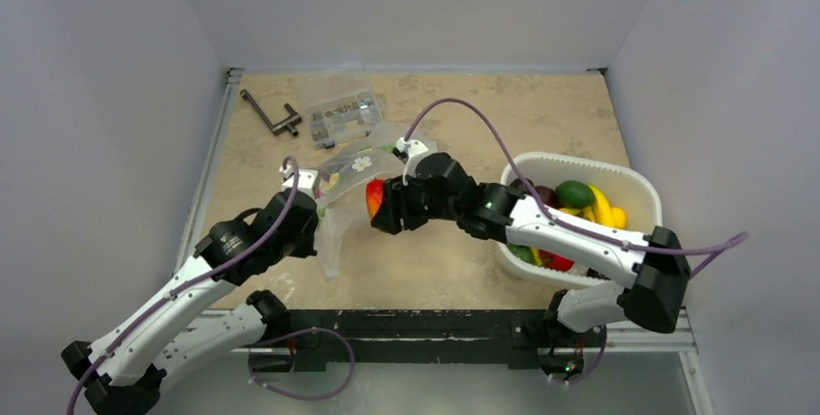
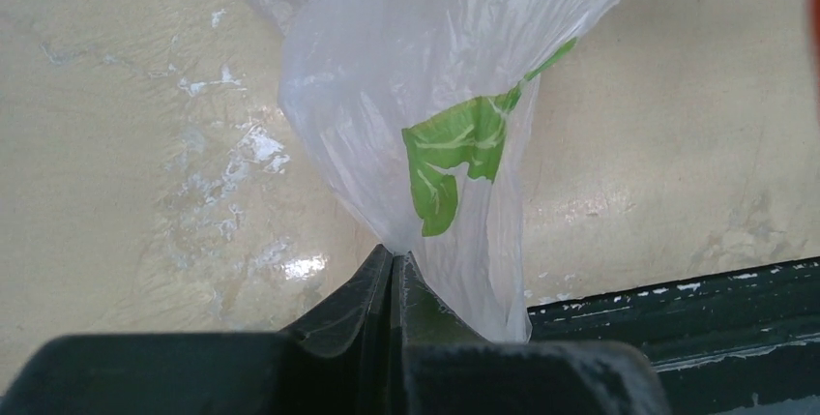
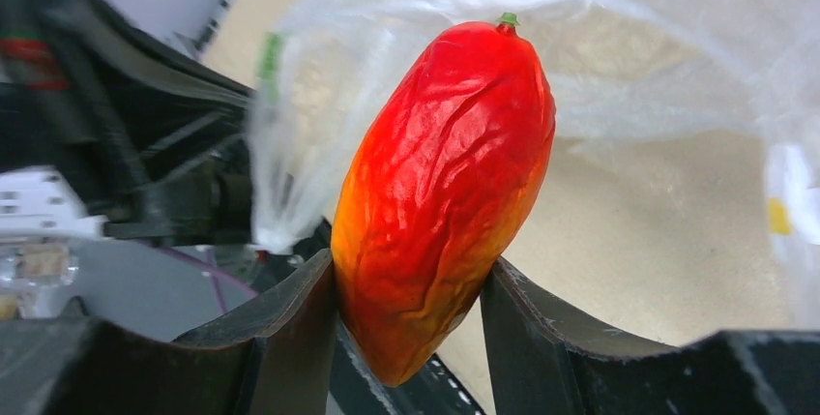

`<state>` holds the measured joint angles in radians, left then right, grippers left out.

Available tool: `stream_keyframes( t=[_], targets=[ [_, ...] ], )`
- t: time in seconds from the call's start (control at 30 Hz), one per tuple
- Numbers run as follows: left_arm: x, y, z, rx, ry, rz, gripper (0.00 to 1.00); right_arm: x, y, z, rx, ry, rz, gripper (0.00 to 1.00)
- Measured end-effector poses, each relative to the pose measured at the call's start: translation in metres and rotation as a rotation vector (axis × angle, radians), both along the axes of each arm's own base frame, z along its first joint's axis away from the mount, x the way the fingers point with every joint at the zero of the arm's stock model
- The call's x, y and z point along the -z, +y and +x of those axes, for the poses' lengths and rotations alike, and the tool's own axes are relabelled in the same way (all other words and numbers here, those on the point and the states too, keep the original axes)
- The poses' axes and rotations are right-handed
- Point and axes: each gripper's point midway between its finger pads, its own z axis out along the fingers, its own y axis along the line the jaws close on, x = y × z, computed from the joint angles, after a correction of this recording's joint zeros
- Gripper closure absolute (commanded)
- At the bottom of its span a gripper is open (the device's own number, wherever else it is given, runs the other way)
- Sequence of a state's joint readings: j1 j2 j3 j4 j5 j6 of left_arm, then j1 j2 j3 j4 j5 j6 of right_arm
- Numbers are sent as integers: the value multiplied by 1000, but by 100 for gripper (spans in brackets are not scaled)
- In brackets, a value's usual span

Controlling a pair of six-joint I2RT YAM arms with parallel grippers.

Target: Take the fake fruits out of the plastic bag

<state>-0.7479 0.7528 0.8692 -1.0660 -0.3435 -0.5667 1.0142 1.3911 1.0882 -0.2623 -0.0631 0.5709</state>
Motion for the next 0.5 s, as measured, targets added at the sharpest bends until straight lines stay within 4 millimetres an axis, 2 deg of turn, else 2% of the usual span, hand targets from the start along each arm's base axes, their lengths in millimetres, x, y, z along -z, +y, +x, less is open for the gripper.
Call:
stream_keyframes(
  t=[0.13,0.2,0.27,0.37,0.43,0.5],
  targets=[
    [-6,1,-1,1,-29,-26,100,-68,-11,5,38,-98,83,100],
    [-8,1,-2,4,-39,-35,100,-104,-25,12,100,-164,115,100],
    [-9,0,-3,9,-46,-41,100,-130,-46,22,187,-217,114,100],
    [-8,-1,-3,17,-38,-35,100,-145,-82,46,332,-261,82,100],
    [-7,-3,-4,26,-34,-30,100,-137,-116,68,453,-263,24,100],
    [-6,-5,-4,36,-32,-28,100,-118,-155,89,583,-249,-46,100]
  ],
)
